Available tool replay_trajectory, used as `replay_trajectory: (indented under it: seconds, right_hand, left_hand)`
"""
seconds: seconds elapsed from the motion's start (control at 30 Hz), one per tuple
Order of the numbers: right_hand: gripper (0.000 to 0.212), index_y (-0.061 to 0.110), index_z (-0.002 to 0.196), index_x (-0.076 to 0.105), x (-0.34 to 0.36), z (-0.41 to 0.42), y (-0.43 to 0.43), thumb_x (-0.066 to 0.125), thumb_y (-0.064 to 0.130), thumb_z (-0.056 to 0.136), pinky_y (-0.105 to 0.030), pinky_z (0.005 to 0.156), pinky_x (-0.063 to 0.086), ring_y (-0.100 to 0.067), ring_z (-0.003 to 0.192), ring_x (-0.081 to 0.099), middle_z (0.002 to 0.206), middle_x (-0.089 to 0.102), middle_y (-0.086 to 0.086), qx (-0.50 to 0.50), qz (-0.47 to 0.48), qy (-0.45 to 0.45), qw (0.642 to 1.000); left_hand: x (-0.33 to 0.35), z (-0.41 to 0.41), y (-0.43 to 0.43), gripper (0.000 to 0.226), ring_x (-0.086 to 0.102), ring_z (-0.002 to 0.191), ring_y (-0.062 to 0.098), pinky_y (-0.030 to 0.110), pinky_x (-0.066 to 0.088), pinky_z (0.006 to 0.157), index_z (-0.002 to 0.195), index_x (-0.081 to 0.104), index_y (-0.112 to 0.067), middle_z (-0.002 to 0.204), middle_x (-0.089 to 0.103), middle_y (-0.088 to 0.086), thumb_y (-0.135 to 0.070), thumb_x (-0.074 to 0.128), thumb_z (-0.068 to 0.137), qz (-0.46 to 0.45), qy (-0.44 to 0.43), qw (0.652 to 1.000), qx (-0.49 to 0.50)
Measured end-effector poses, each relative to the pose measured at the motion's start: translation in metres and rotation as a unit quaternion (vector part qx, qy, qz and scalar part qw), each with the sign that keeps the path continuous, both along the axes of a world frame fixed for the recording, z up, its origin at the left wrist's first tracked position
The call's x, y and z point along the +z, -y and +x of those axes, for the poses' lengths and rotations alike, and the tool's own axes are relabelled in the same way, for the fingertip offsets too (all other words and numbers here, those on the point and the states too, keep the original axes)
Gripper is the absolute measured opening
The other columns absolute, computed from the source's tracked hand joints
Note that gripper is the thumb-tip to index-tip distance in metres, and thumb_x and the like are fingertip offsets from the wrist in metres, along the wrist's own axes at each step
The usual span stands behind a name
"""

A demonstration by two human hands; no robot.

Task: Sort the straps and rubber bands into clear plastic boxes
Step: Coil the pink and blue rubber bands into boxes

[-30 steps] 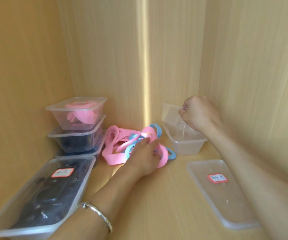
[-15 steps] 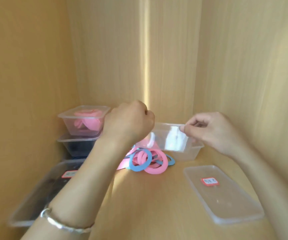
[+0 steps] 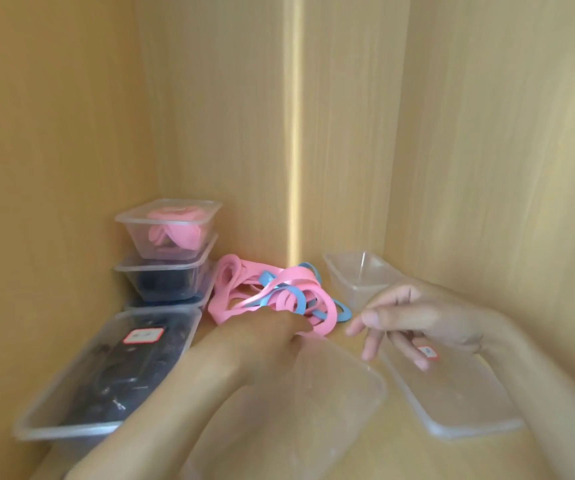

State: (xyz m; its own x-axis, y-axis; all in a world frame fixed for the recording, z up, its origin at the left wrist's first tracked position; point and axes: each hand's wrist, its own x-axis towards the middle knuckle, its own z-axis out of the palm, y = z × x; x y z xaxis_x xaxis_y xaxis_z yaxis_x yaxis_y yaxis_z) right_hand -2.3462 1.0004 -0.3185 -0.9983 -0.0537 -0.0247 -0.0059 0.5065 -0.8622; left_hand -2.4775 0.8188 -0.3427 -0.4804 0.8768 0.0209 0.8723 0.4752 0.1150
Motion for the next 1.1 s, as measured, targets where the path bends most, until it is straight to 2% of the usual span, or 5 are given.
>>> replay_trajectory:
  seconds: [0.4,0.5,0.67,0.87,1.1]
  right_hand:
    - [0.008,0.018,0.078,0.068,-0.008,-0.126,-0.024,0.069,0.026,0.08,-0.02,0.051,0.041,-0.007,0.056,0.054,0.074,0.066,0.002,-0.202,0.259,-0.003,0.945]
    - [0.003,0.019,0.079,0.061,-0.01,-0.138,-0.028,0.062,0.017,0.082,-0.026,0.063,0.045,-0.012,0.067,0.056,0.083,0.07,-0.002,-0.195,0.292,0.017,0.936]
    - [0.024,0.007,0.095,0.063,-0.011,-0.139,-0.016,0.072,0.023,0.079,-0.017,0.041,0.037,-0.013,0.051,0.055,0.062,0.06,0.001,-0.182,0.31,0.053,0.932]
    - [0.027,0.023,0.1,0.049,0.013,-0.13,-0.015,0.071,0.02,0.083,-0.025,0.056,0.039,-0.009,0.065,0.056,0.085,0.063,0.005,-0.196,0.26,-0.147,0.934]
    - [0.019,0.032,0.084,0.051,0.028,-0.123,0.005,0.068,0.025,0.088,-0.033,0.066,0.044,-0.013,0.068,0.056,0.076,0.066,0.014,-0.186,0.169,-0.294,0.922]
  left_hand:
    - [0.023,0.013,-0.053,0.04,0.053,0.094,0.013,0.017,0.043,0.08,0.133,0.053,-0.037,0.114,0.065,-0.005,-0.02,0.049,0.097,-0.006,0.054,0.982,-0.182]
    - [0.047,0.007,-0.037,0.03,0.052,0.105,0.015,0.028,0.042,0.092,0.126,0.054,-0.038,0.116,0.061,-0.008,-0.036,0.051,0.096,-0.014,0.087,0.988,-0.124]
    - [0.07,-0.02,-0.016,0.034,0.055,0.095,0.014,0.027,0.045,0.091,0.13,0.053,-0.04,0.12,0.062,-0.009,-0.044,0.045,0.097,-0.008,0.037,0.999,0.006]
    - [0.064,-0.051,-0.015,0.052,0.045,0.13,0.02,0.024,0.036,0.099,0.146,0.038,-0.023,0.147,0.044,-0.001,-0.037,0.048,0.097,0.059,0.037,0.99,0.125]
    - [0.056,-0.062,-0.015,0.03,0.061,0.1,0.021,0.034,0.05,0.088,0.117,0.053,-0.033,0.109,0.065,-0.005,-0.034,0.059,0.088,0.168,0.068,0.977,0.115]
